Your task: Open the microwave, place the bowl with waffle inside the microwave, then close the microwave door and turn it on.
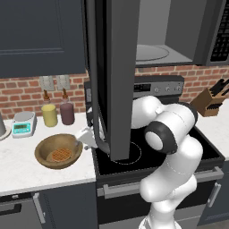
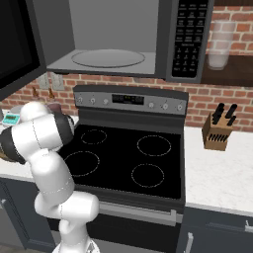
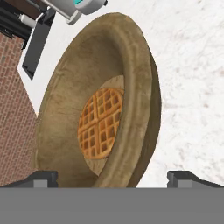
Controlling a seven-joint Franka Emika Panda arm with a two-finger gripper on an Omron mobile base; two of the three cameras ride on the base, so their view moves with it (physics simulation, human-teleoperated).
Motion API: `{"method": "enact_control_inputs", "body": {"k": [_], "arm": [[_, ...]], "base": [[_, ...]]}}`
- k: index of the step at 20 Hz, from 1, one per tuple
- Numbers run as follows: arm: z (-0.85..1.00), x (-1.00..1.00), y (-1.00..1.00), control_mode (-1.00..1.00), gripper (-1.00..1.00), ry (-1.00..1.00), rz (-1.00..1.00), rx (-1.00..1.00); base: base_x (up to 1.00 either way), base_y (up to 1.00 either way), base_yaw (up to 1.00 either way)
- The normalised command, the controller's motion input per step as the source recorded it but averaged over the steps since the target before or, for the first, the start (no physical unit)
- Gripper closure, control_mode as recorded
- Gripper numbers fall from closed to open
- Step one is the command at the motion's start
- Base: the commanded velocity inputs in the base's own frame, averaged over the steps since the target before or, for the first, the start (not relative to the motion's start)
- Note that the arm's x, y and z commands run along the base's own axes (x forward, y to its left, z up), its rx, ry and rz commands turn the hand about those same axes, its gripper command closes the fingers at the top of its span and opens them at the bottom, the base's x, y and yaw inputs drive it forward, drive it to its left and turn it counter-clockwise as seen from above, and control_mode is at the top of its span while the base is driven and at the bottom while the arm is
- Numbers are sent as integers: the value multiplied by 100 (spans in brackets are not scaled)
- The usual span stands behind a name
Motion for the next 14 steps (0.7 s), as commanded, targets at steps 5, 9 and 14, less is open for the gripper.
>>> {"method": "enact_control_inputs", "body": {"k": [5, 9, 14], "arm": [[-24, 17, 13, -100, -100, 0, 0, 0], [-25, 16, 14, -100, -100, 0, 0, 0], [-25, 15, 19, -100, 100, 0, 0, 0]], "base": [[0, 0, 0], [0, 0, 0], [0, 0, 0]]}}
